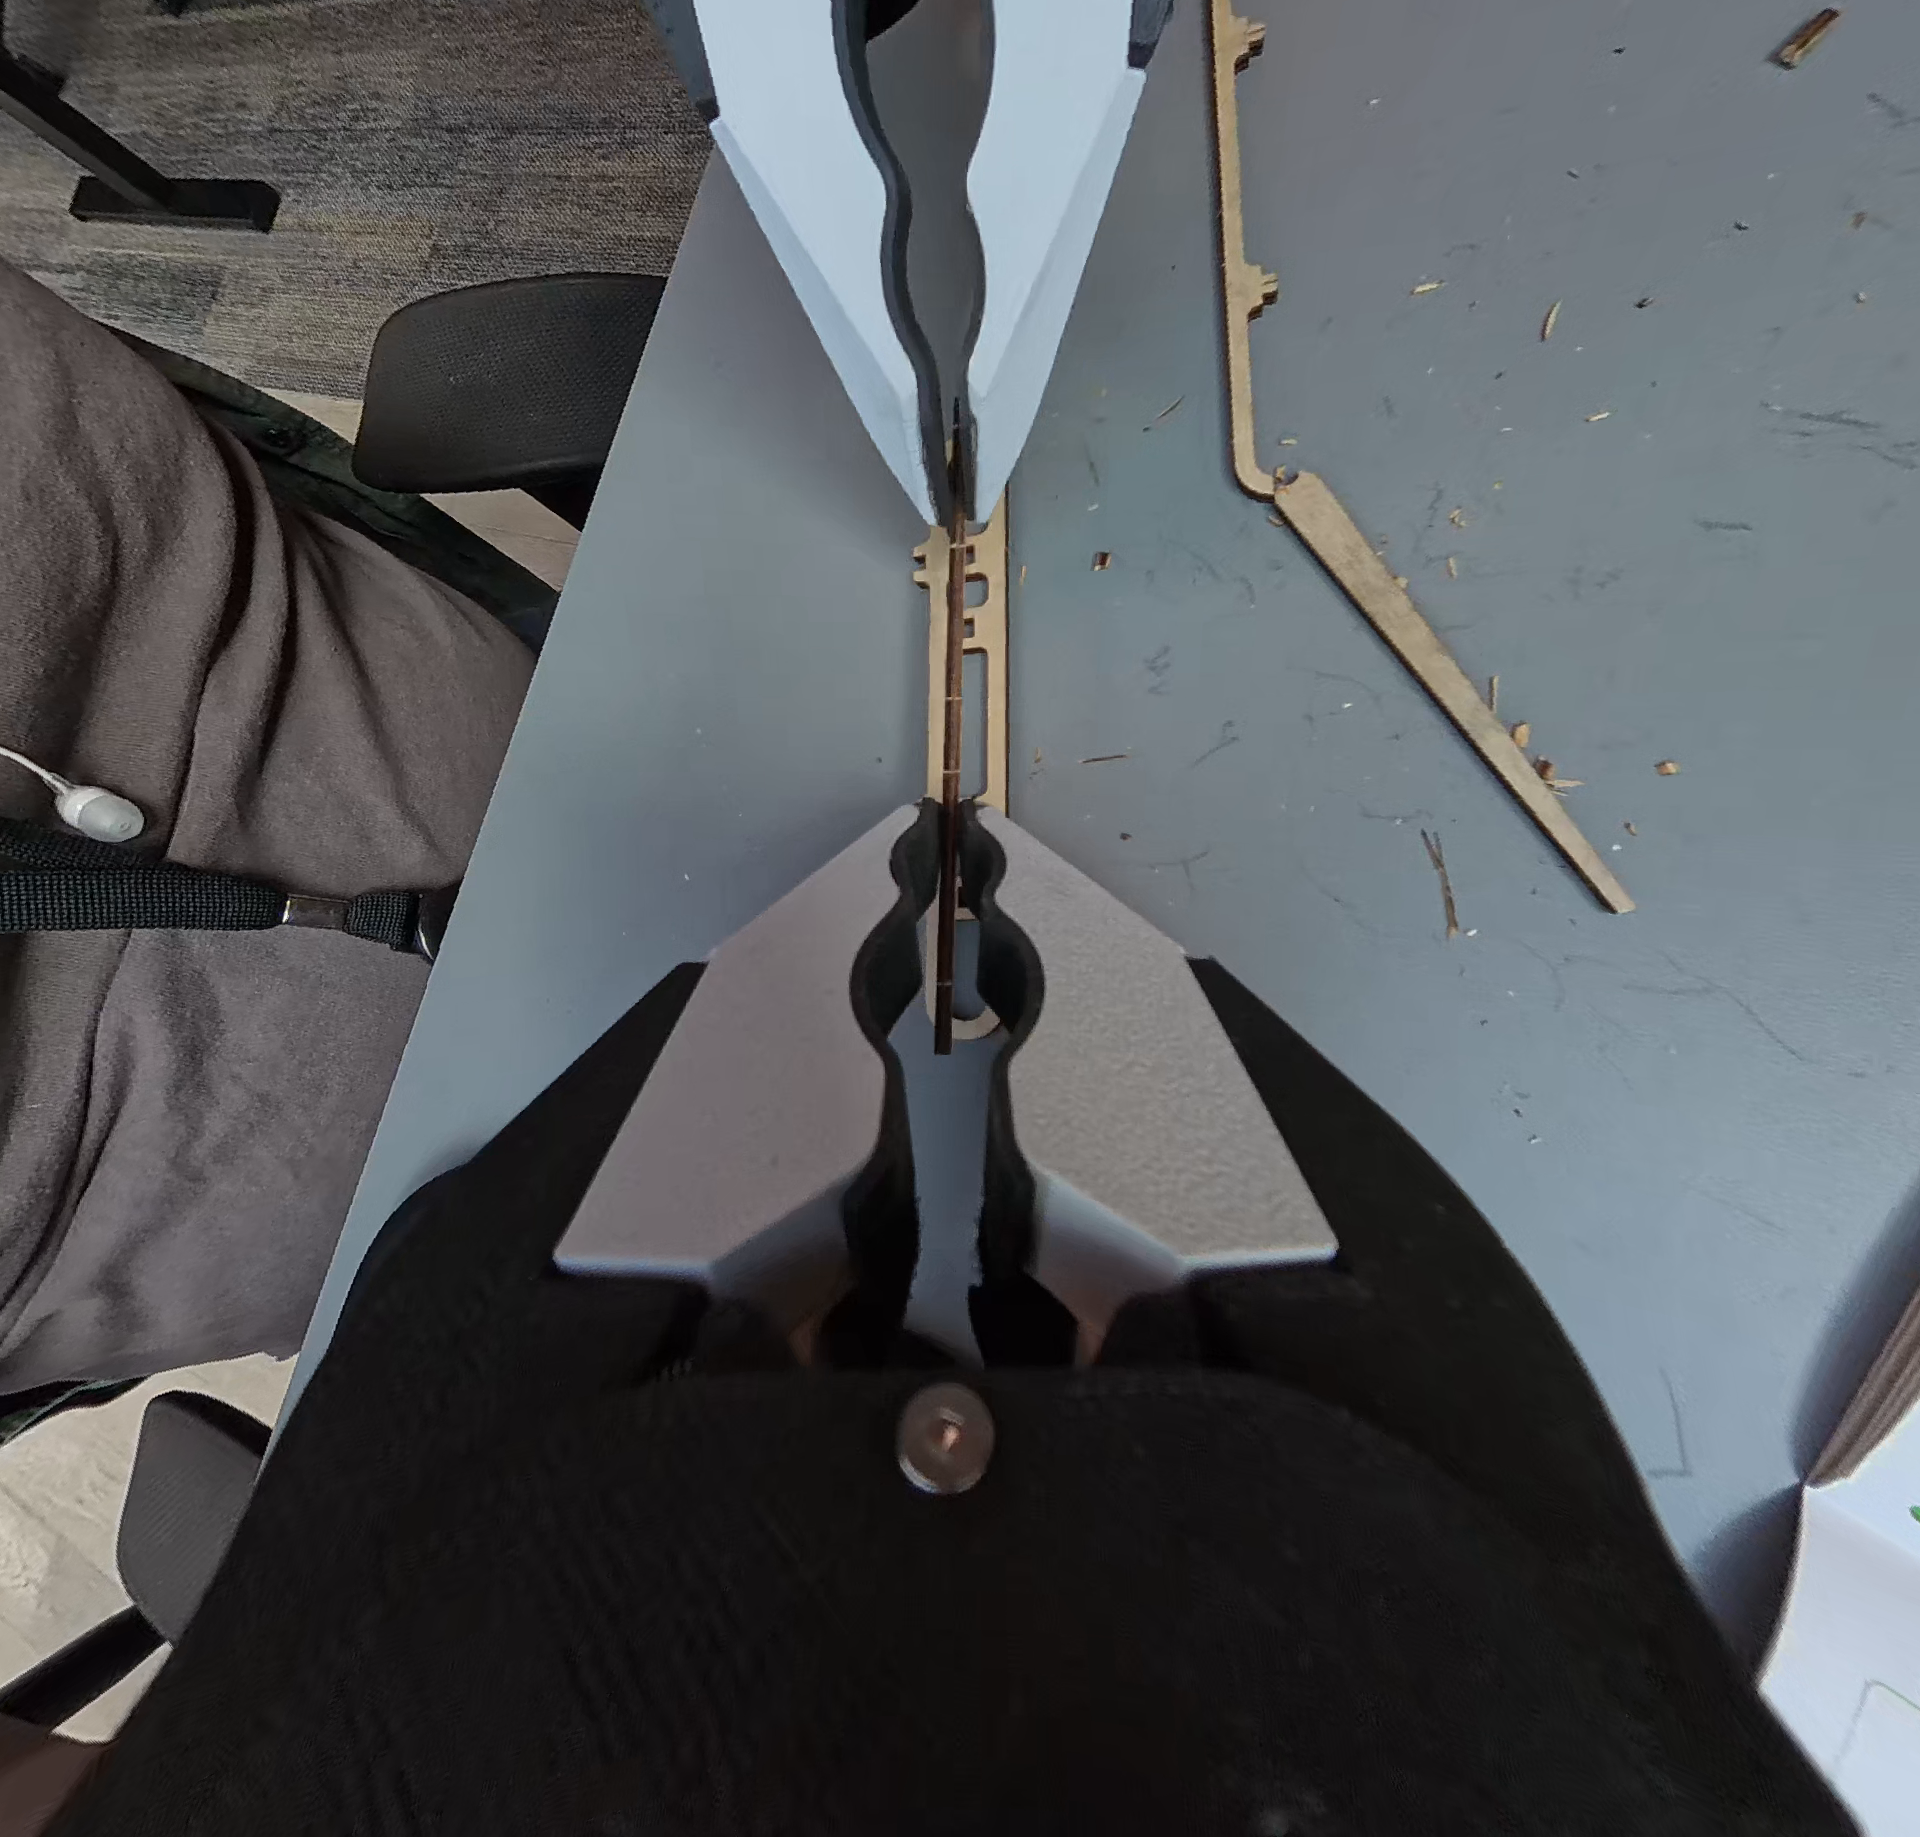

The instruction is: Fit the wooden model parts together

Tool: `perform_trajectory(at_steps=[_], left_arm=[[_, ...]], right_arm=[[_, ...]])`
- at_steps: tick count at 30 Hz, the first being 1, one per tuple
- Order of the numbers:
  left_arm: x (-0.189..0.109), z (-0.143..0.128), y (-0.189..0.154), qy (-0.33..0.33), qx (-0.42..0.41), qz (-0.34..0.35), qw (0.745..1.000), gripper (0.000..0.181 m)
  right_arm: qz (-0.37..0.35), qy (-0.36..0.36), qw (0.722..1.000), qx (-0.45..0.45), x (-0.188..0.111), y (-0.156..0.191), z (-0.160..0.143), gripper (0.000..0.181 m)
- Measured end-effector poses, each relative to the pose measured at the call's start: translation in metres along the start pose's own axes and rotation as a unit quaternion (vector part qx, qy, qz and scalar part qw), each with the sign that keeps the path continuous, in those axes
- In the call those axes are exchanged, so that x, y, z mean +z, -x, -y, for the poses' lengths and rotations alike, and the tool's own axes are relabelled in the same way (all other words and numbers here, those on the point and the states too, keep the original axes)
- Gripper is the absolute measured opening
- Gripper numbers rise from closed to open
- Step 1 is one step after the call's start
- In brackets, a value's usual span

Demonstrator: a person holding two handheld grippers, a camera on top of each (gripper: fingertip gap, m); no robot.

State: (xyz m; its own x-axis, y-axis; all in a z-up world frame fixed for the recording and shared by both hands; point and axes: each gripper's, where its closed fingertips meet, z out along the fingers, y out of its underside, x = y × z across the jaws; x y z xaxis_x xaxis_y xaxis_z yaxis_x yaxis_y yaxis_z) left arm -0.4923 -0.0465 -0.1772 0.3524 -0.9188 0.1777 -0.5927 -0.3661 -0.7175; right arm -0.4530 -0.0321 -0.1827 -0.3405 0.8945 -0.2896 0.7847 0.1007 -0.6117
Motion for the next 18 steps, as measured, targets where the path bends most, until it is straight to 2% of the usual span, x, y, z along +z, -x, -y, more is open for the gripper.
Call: perform_trajectory(at_steps=[7, 18], left_arm=[[0.0019, -0.0046, 0.0000, -0.003, -0.012, 0.000, 1.000, 0.000], [0.0052, -0.0070, 0.0016, 0.006, 0.000, 0.011, 1.000, 0.000]], right_arm=[[-0.009, -0.021, 1.000, -0.009, -0.0034, -0.0035, 0.0037, 0.000], [-0.010, -0.005, 1.000, -0.003, -0.0002, -0.0034, -0.0001, 0.000]])
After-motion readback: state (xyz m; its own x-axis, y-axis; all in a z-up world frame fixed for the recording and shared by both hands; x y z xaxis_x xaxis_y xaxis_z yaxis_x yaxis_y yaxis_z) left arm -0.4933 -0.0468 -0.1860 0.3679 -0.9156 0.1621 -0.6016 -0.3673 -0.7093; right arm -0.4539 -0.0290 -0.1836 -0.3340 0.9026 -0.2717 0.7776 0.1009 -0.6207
